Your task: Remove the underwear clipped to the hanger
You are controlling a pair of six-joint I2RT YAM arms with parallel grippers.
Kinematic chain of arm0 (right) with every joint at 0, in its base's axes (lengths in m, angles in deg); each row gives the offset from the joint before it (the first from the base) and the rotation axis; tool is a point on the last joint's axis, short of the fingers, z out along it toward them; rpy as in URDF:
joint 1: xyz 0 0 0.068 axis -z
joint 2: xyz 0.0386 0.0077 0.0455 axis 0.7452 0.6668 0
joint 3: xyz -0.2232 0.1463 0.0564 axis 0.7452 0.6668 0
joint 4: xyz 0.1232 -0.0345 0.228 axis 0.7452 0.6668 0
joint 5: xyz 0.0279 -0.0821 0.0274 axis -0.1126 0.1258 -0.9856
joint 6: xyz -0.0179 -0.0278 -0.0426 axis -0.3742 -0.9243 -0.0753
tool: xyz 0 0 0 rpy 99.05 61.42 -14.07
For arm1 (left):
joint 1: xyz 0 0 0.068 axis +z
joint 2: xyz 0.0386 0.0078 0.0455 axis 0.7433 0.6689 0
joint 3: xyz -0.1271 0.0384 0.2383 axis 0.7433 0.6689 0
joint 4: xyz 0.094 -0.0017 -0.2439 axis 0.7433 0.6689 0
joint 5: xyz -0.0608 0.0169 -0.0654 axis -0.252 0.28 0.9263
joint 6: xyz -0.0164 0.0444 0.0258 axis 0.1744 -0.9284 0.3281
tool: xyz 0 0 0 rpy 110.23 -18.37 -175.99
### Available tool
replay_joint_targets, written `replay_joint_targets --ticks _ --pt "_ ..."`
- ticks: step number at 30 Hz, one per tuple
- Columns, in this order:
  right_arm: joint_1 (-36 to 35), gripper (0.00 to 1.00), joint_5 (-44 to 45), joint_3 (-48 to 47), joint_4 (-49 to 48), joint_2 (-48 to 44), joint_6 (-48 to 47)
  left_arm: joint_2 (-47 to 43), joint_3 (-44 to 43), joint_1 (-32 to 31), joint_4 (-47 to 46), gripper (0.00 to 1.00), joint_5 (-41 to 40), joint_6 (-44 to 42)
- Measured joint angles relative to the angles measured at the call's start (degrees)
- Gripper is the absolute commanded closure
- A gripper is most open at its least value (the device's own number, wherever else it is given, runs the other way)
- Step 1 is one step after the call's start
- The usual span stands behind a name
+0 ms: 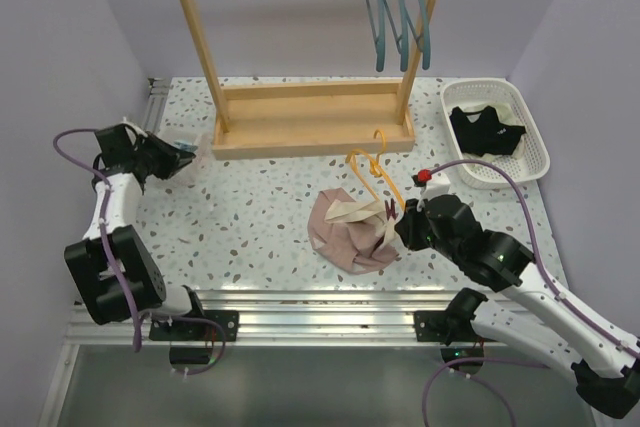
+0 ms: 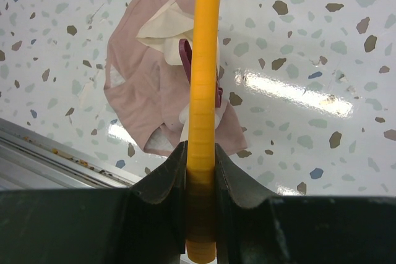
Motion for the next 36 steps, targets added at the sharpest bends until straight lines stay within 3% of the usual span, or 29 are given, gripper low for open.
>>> replay_joint_targets --ticks 7,9,10,13,15,18,20,21,30,33,36 --pt "0.00 1.00 -0.07 0.00 0.00 -0.02 -0.04 5.70 -8.61 2.47 2.32 1.00 -11.39 -2.69" --pt "0.00 1.00 -0.24 0.00 0.00 -0.02 -0.07 7.54 -11.50 2.47 2.62 0.85 -14.71 -3.17" --pt "0.00 1.00 -0.28 0.00 0.00 -0.02 -0.09 8.70 -13.05 2.47 2.75 0.65 -16.06 -3.32" --pt "0.00 1.00 -0.44 0.00 -0.02 0.07 -0.35 12.20 -16.50 2.47 2.67 0.41 -18.51 -4.09" --pt "0.00 1.00 -0.52 -0.07 -0.07 0.39 -0.46 13.99 -17.20 2.47 2.49 0.32 -19.21 -4.31" --pt "0.00 1.00 -1.09 -0.13 -0.22 0.63 -0.46 15.50 -16.96 2.47 1.84 0.26 -18.67 -4.13" --pt "0.00 1.00 -1.29 -0.13 -0.46 0.74 -0.46 15.67 -16.00 2.47 0.68 0.16 -17.64 -3.98" --pt "0.00 1.00 -1.31 -0.15 -0.48 0.74 -0.46 15.67 -15.41 2.47 0.15 0.01 -17.05 -3.82" --pt "0.00 1.00 -1.38 -0.15 -0.52 0.61 -0.46 8.31 -6.47 0.28 -3.10 0.00 -10.23 -0.96" --pt "0.00 1.00 -1.79 -0.15 -0.90 0.74 -0.44 1.88 -5.29 -7.17 -3.89 0.00 -8.79 0.02" --pt "0.00 1.00 -2.99 -0.15 -2.19 1.29 -0.44 -5.92 -0.68 -18.75 -6.54 0.00 -6.32 3.10"
